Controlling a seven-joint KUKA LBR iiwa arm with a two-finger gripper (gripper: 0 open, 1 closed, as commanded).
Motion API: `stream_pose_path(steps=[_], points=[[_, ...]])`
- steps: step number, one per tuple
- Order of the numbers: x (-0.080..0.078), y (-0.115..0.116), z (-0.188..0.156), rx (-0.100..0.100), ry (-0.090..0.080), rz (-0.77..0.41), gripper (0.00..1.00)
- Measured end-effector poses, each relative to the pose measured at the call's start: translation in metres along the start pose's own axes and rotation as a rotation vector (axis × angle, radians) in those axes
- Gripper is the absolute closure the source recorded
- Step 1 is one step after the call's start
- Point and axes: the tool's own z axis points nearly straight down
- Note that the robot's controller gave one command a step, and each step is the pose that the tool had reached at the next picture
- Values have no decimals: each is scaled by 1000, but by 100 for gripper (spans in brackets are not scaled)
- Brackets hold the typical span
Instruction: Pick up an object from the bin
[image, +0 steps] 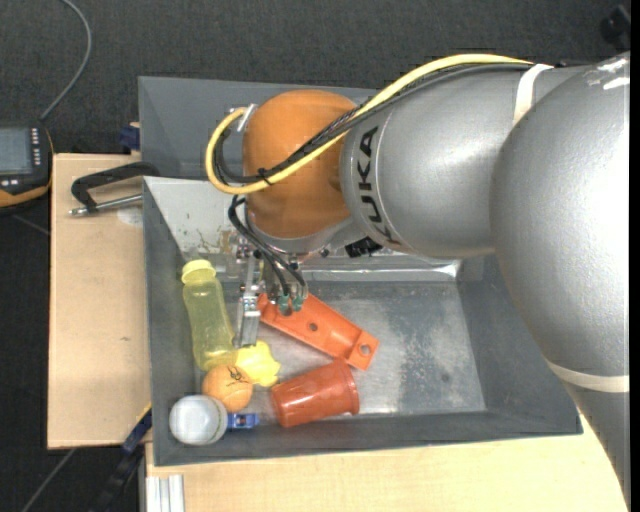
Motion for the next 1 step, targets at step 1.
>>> stream_pose_path(steps=[1], points=[[-2,-1,-5,-2,-8,2,0]])
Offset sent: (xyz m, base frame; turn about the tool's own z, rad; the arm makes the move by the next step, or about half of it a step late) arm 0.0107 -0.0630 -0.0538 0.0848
